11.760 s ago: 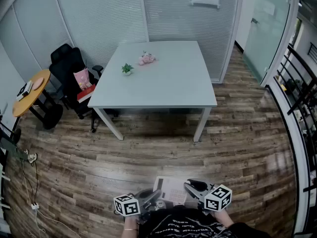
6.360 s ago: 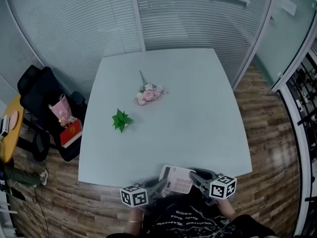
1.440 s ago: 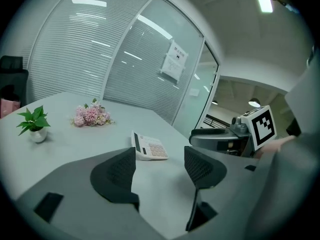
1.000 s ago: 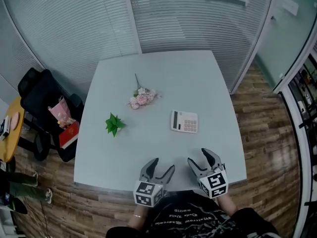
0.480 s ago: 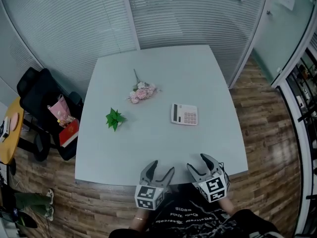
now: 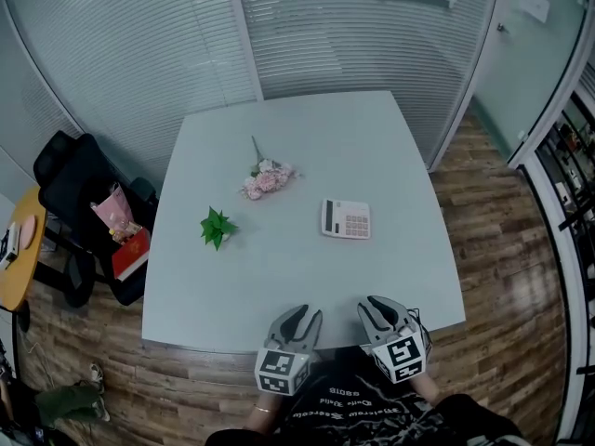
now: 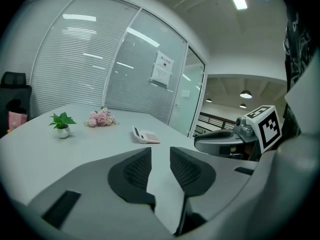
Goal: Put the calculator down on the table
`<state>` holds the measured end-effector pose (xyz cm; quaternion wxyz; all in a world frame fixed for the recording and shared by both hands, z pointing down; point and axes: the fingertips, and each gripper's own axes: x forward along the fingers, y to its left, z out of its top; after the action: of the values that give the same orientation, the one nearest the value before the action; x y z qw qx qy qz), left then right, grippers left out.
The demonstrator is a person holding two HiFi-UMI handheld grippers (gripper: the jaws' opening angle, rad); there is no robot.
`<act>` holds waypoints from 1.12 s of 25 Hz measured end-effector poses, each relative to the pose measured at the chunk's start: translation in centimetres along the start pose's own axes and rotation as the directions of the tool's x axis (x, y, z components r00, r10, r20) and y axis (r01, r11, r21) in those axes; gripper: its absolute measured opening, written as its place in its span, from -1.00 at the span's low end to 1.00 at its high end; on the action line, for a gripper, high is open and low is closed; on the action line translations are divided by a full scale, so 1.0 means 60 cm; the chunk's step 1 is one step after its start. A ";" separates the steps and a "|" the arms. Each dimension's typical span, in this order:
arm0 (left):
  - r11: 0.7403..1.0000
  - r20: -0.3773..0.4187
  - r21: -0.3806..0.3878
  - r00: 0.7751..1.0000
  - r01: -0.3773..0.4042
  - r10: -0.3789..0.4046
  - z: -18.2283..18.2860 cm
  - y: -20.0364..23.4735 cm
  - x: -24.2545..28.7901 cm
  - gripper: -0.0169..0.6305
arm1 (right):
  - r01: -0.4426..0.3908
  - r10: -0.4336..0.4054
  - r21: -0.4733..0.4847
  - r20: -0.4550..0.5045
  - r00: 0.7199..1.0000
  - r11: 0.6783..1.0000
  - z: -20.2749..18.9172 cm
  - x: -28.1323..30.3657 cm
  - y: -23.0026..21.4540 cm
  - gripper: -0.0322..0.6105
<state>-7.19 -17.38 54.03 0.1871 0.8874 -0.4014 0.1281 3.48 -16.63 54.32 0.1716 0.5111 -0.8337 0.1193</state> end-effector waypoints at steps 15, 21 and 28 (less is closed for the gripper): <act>0.999 -0.004 -0.036 1.000 0.017 -0.018 -0.004 0.007 0.011 -0.88 | -0.117 0.114 -0.065 -0.041 0.993 0.991 0.005 0.016 0.040 -0.88; 0.999 -0.005 -0.019 0.999 0.031 -0.031 0.001 0.003 0.023 -0.88 | -0.103 0.100 -0.075 -0.043 0.994 0.992 0.006 0.018 0.029 -0.88; 0.999 -0.009 -0.004 0.999 0.041 -0.041 0.007 -0.002 0.042 -0.89 | -0.090 0.086 -0.086 -0.047 0.995 0.992 0.006 0.023 0.012 -0.88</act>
<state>-5.46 -19.17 54.59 0.1932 0.8945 -0.3825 0.1277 2.18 -17.54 54.54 0.2063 0.4631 -0.8560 0.1009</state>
